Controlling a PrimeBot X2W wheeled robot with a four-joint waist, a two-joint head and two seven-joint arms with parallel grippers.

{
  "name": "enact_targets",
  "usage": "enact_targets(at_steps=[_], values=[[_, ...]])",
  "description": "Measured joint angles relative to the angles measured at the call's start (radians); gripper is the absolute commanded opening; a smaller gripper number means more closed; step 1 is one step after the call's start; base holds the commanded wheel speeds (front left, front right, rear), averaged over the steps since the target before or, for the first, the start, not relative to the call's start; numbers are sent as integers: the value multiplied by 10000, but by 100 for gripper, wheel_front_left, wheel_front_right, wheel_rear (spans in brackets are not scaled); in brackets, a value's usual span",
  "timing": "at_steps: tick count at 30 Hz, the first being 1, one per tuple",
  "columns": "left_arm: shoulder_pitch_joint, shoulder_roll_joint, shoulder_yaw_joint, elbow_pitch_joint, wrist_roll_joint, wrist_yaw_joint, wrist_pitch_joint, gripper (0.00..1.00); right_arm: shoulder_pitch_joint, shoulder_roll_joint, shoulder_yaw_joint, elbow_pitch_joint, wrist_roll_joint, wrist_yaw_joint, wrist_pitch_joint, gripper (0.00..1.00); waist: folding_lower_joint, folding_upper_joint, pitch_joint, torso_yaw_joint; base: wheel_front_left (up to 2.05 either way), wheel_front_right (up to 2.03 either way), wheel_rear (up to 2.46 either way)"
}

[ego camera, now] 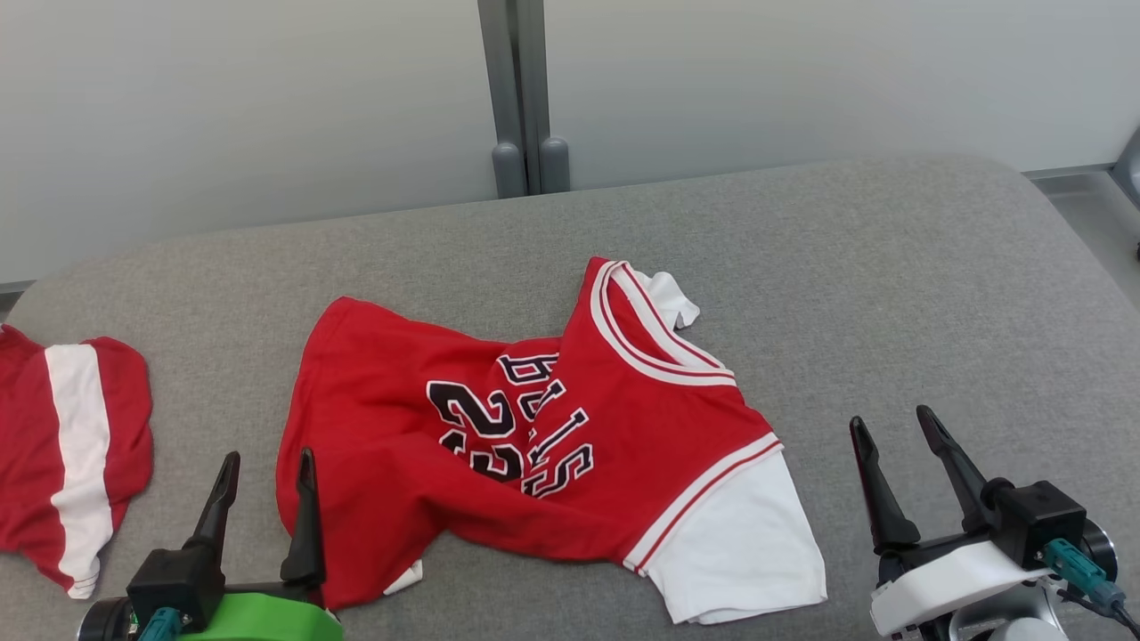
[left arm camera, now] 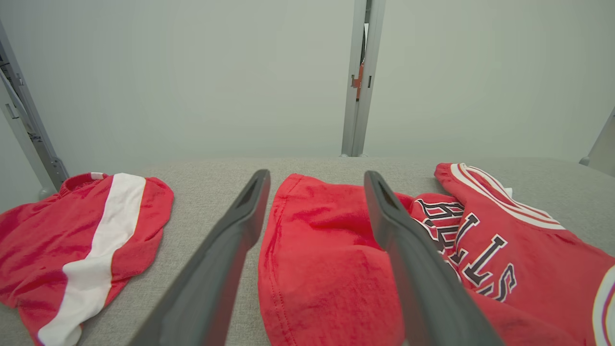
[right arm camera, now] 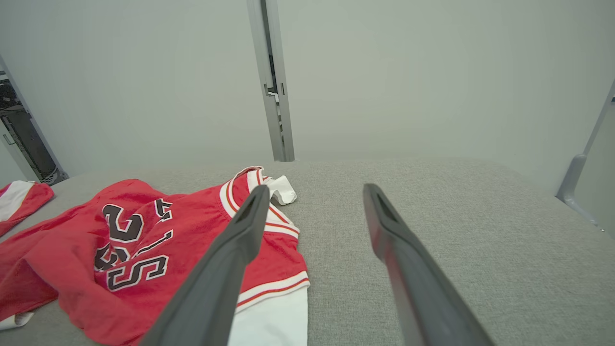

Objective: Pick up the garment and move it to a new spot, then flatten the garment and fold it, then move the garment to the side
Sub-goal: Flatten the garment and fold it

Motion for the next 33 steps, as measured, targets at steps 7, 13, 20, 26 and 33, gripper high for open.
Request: enact_targets(at_steps=[7, 13, 20, 26, 33], values=[[38, 63, 163, -196, -117, 69, 0, 100, 161, 81, -31, -163, -12, 0, 73, 100, 0, 0, -44, 68, 0, 0, 0], [194, -65, 228, -422, -203, 150, 2, 100, 200, 234, -128, -182, -10, 0, 73, 100, 0, 0, -6, 194, 0, 0, 0], [193, -92, 205, -395, -96, 134, 2, 100, 199, 307, -173, -184, -12, 0, 113, 100, 0, 0, 26, 308, 0, 0, 0], [193, -88, 169, -380, 96, 90, 0, 100, 199, 328, -180, -188, -17, 0, 119, 100, 0, 0, 22, 354, 0, 0, 0], [193, -40, 121, -209, 272, 84, 0, 100, 199, 349, -201, -186, -84, 0, 161, 100, 0, 0, 34, 342, 0, 0, 0]])
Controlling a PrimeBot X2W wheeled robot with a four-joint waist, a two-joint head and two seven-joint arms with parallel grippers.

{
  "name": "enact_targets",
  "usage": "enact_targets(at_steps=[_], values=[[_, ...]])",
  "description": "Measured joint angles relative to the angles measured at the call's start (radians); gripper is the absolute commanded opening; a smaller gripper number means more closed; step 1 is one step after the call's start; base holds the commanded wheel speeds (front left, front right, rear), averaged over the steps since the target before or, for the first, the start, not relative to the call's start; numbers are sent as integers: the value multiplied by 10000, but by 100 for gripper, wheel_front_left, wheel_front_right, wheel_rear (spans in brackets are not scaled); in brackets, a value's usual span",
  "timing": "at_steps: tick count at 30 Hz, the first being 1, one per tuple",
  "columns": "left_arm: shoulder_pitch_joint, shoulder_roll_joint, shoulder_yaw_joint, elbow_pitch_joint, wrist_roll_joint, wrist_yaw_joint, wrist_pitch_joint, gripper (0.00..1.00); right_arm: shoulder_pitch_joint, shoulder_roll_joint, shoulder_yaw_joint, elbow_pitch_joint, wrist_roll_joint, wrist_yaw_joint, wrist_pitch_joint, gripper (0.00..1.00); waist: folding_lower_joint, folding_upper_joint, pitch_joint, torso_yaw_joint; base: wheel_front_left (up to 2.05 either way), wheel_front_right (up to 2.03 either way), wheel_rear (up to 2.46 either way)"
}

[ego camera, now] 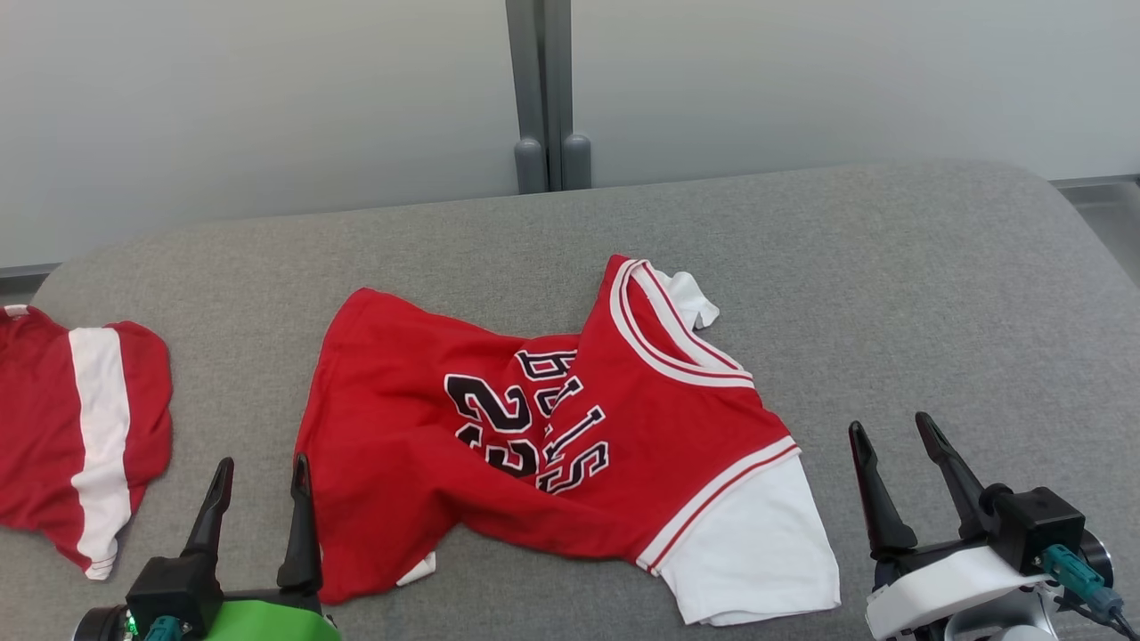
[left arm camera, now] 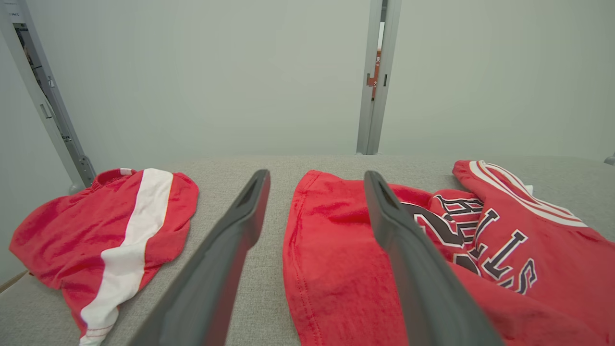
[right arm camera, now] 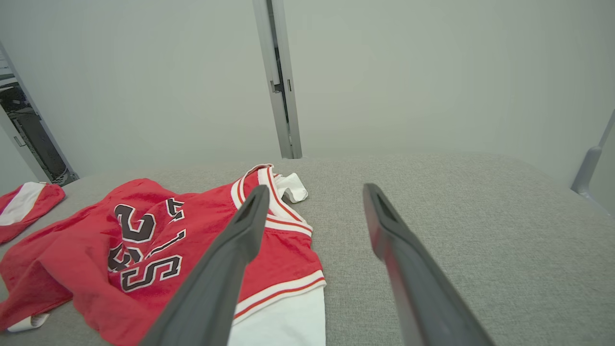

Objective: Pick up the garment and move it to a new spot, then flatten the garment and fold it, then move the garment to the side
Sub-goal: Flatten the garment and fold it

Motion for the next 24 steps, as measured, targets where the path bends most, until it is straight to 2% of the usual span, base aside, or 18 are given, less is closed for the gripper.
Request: enact_targets(at_steps=[24], values=[[-16, 77, -4, 464, 155, 148, 0, 100, -9, -29, -35, 157, -2, 0, 0, 100, 0, 0, 41, -34, 0, 0, 0]])
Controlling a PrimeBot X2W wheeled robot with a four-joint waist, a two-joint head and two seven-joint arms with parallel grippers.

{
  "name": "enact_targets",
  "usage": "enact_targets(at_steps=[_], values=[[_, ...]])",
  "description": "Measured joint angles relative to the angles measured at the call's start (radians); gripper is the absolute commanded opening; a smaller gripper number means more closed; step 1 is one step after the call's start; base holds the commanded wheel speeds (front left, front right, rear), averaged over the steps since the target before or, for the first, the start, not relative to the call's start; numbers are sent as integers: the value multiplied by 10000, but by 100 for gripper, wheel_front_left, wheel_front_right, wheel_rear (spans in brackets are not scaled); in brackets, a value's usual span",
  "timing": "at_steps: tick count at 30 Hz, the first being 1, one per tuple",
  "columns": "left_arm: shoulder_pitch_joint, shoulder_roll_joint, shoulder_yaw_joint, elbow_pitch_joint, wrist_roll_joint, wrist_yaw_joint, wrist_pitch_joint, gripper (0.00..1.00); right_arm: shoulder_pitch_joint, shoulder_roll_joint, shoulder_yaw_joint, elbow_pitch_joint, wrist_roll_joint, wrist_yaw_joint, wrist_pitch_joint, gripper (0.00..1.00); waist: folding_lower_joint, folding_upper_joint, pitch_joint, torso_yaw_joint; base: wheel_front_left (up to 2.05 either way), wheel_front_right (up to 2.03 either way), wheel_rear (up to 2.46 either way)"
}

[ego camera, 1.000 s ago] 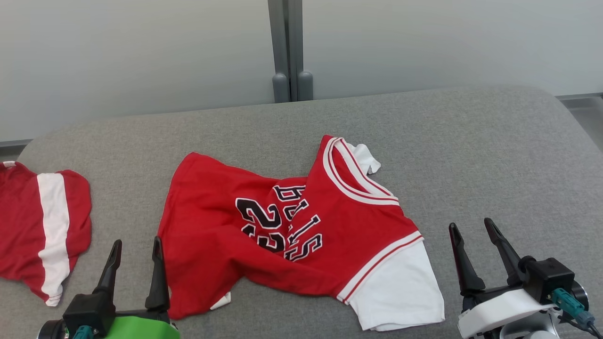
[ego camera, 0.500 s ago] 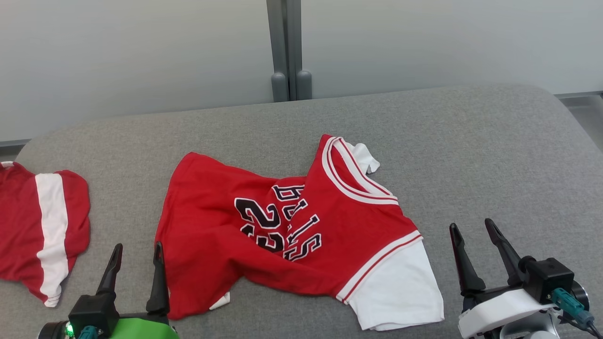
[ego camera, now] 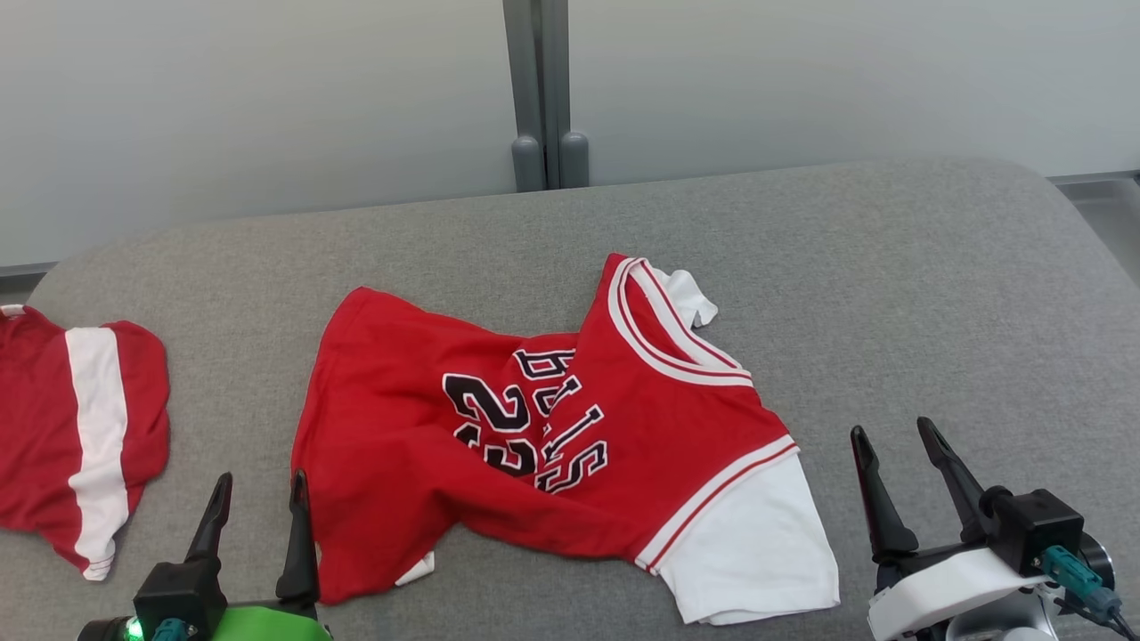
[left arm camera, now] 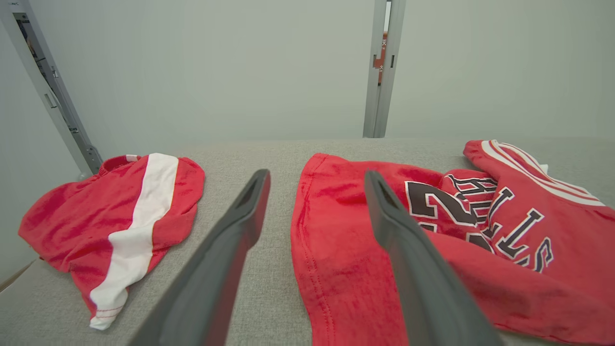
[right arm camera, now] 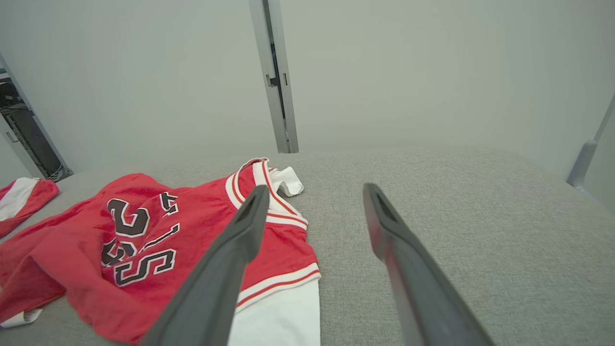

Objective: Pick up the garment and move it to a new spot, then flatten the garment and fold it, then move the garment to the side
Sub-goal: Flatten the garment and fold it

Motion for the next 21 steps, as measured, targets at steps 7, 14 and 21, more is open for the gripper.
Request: enact_targets(at_steps=[7, 14, 21], values=[[-267, 134, -82, 1101, -121, -90, 90, 100, -55, -88, 130, 610, 0, 0, 127, 100, 0, 0, 70, -20, 0, 0, 0], [-480, 146, -297, 2709, -247, -253, 90, 100, -252, -245, 426, 2029, 90, 0, 77, 100, 0, 0, 189, -90, 0, 0, 0], [-854, 102, -560, 4217, -368, -408, 67, 100, -554, -291, 869, 3718, 288, 0, -98, 100, 0, 0, 325, -61, 0, 0, 0]])
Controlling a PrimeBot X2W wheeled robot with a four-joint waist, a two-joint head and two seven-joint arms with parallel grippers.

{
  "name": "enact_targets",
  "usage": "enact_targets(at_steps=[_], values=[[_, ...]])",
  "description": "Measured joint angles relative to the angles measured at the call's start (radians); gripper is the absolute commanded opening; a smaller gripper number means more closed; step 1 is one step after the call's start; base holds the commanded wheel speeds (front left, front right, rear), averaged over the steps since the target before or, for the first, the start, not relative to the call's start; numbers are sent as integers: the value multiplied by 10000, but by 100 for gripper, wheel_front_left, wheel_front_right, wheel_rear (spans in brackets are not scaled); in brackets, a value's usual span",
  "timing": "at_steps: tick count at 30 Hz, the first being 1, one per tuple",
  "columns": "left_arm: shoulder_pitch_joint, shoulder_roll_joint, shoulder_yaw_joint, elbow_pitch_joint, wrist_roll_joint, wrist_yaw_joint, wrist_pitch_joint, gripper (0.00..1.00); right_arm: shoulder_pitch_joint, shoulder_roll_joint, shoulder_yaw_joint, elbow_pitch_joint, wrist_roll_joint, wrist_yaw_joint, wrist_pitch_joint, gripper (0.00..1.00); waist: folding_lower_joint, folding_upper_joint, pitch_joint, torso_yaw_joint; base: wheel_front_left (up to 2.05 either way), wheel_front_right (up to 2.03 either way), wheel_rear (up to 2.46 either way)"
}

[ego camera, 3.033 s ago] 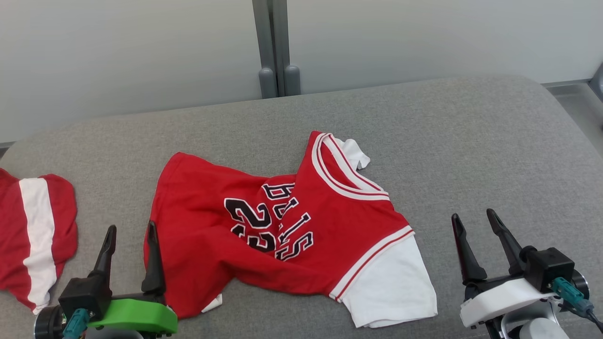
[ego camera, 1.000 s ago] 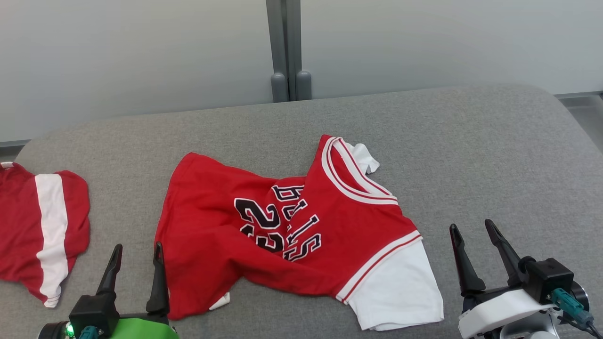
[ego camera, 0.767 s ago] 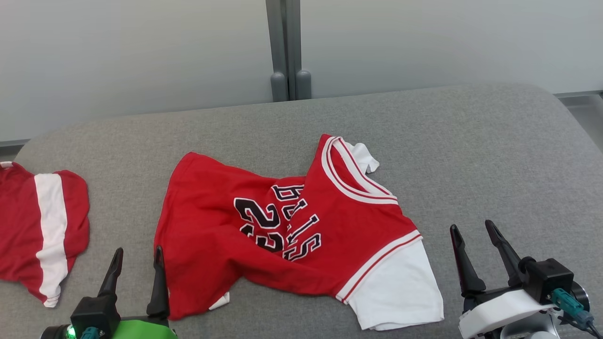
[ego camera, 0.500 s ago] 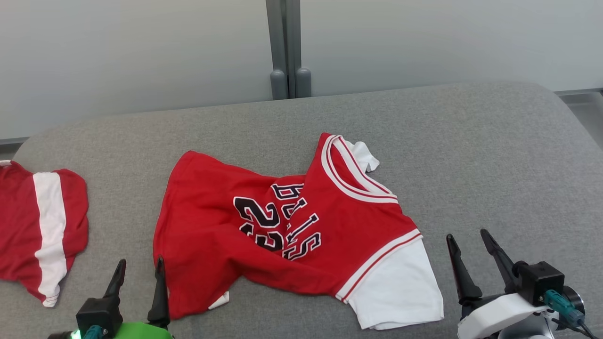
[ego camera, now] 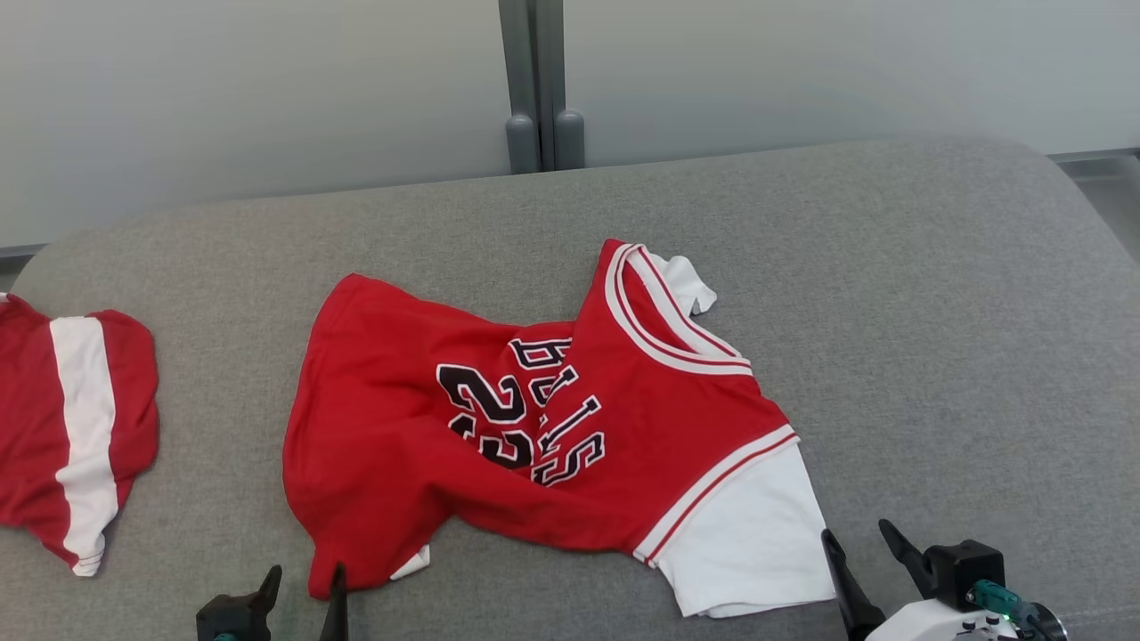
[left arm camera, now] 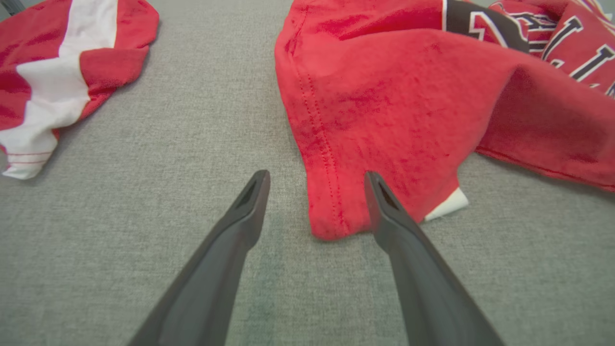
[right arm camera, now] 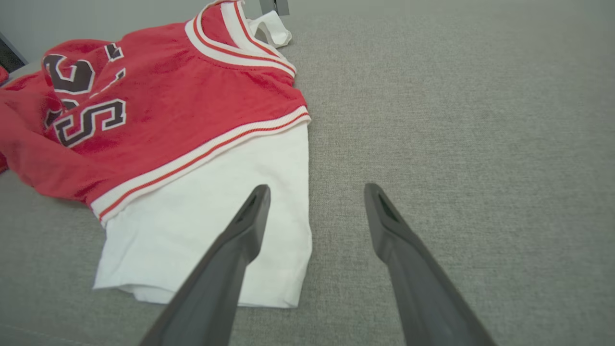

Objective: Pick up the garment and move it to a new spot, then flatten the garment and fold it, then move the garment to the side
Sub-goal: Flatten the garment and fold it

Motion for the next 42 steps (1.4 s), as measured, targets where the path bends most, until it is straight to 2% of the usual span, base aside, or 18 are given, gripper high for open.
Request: enact_targets(at_steps=[6, 13, 14, 15, 16, 17, 18, 24, 28, 31, 36, 42], values=[[-786, -29, -288, 1256, -2, -104, -33, 100, -598, 35, 556, 1394, 222, 0, -153, 100, 0, 0, 284, 79, 0, 0, 0], [-1242, -132, -293, 2088, -182, -130, -79, 100, -945, 127, 1189, 2259, 706, -2, -326, 100, 0, 0, 530, 99, 0, 0, 0], [-1274, -153, -324, 2153, -232, -163, -86, 79, -971, 146, 1262, 2316, 755, -8, -345, 100, 0, 0, 545, 91, 0, 0, 0], [-1308, -178, -364, 2176, -326, -190, -88, 45, -1011, 153, 1348, 2382, 834, -10, -349, 100, 0, 0, 560, 76, 0, 0, 0], [-1332, -219, -399, 2197, -424, -194, -88, 28, -1062, 180, 1432, 2439, 940, -12, -353, 100, 0, 0, 570, 58, 0, 0, 0], [-1348, -232, -443, 2211, -462, -194, -88, 0, -1106, 201, 1515, 2489, 1020, -13, -360, 41, 0, 0, 577, 45, 0, 0, 0], [-1353, -236, -495, 2213, -500, -196, -90, 0, -1155, 217, 1636, 2541, 1116, -29, -364, 0, 0, 0, 584, 28, 0, 0, 0], [-1322, -418, -780, 1812, -890, -230, -75, 0, -1357, 290, 1975, 2224, 1522, -8, -341, 0, 0, 0, 656, -15, 0, 0, 0], [-1381, -458, -767, 836, -1135, -253, -65, 0, -1527, 67, 1687, 1348, 1691, -4, -330, 0, 0, 0, 766, 12, 0, 0, 0], [-1801, -249, -732, 127, -1266, -253, -65, 0, -1863, -173, 1563, 704, 1756, -4, -332, 0, 0, 0, 876, 17, 0, 0, 0], [-3286, 330, -1062, -458, -1469, -253, 40, 0, -3232, -782, 1421, 192, 2079, -4, -332, 0, 0, 0, 1171, -39, 0, 0, 0], [-6182, 880, -1739, -748, -1764, -253, 809, 0, -5960, -1618, 1659, 408, 2884, -4, -326, 0, 0, 0, 1818, -161, 0, 0, 0]])
